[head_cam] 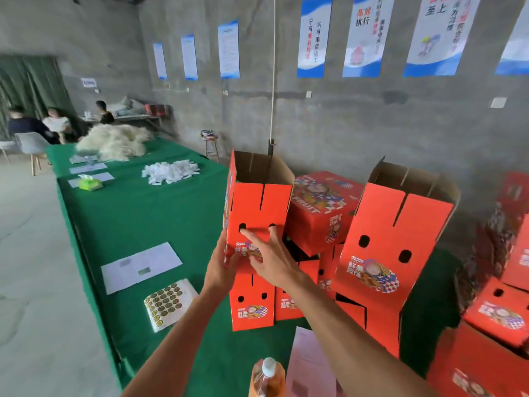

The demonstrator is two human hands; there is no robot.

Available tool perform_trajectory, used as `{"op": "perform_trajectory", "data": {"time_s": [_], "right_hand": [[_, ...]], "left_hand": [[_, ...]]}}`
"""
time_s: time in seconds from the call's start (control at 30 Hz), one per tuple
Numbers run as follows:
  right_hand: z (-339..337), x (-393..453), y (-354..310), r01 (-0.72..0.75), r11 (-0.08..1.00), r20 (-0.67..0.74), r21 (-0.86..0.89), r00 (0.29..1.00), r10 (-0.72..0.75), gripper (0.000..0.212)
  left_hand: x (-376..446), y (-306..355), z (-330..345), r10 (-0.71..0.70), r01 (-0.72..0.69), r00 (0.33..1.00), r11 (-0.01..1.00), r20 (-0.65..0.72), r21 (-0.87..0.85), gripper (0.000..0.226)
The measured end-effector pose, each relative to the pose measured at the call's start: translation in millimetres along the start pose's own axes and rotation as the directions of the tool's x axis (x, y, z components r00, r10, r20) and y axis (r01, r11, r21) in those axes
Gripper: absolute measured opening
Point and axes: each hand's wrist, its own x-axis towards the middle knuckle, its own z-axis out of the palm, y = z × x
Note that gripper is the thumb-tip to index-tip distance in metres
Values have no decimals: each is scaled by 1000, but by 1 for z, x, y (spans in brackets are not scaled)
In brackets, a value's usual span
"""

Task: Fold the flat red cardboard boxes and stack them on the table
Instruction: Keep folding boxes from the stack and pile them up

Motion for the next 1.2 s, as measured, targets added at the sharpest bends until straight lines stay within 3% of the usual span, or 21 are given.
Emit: {"op": "perform_trajectory", "data": {"time_s": [0.17, 0.3, 0.4, 0.5, 0.6, 0.67, 0.77, 0.87, 0.93, 1.0, 1.07, 1.2], "right_hand": [[-4, 1, 5, -19, 993, 42, -119, 999, 24, 71], [-30, -9, -1, 8, 957, -36, -289, 999, -19, 68], [-78, -22, -11, 25, 940, -183, -340, 979, -93, 60], [-135, -50, -13, 31, 899, -466, -436, 847, -256, 47], [-186, -104, 5, -63, 850, -621, -523, 712, -329, 40], [-207, -157, 23, -151, 853, -688, -500, 667, -285, 36], [-217, -250, 55, -290, 843, -746, -453, 640, -181, 34], [-199, -349, 90, -523, 778, -725, -347, 676, 131, 41], [-176, -418, 112, -670, 688, -706, -278, 628, 326, 48], [-152, -483, 127, -756, 618, -659, -215, 579, 480, 49], [-131, -537, 140, -824, 541, -516, -166, 541, 665, 51], [-94, -603, 165, -918, 281, -169, -281, 336, 927, 67]], "left_hand": [[6, 5, 4, 48, -38, 997, 986, -64, 161, 74], [6, 45, 15, 225, -179, 965, 941, -137, 286, 79], [2, 104, 26, 381, -300, 901, 893, -208, 336, 78], [-15, 167, 45, 565, -489, 785, 817, -252, 306, 58], [-50, 207, 87, 743, -703, 657, 665, -127, 251, 38], [-85, 214, 128, 803, -787, 595, 581, 10, 206, 33], [-145, 200, 200, 814, -829, 552, 560, 179, 10, 33], [-210, 166, 271, 727, -750, 555, 648, 403, -136, 36], [-250, 135, 311, 574, -644, 570, 757, 588, -114, 42], [-281, 100, 343, 364, -573, 527, 819, 768, 5, 56], [-303, 66, 366, 163, -600, 436, 785, 885, 151, 72], [-331, 21, 389, -192, -600, 379, 693, 905, 399, 99]]}}
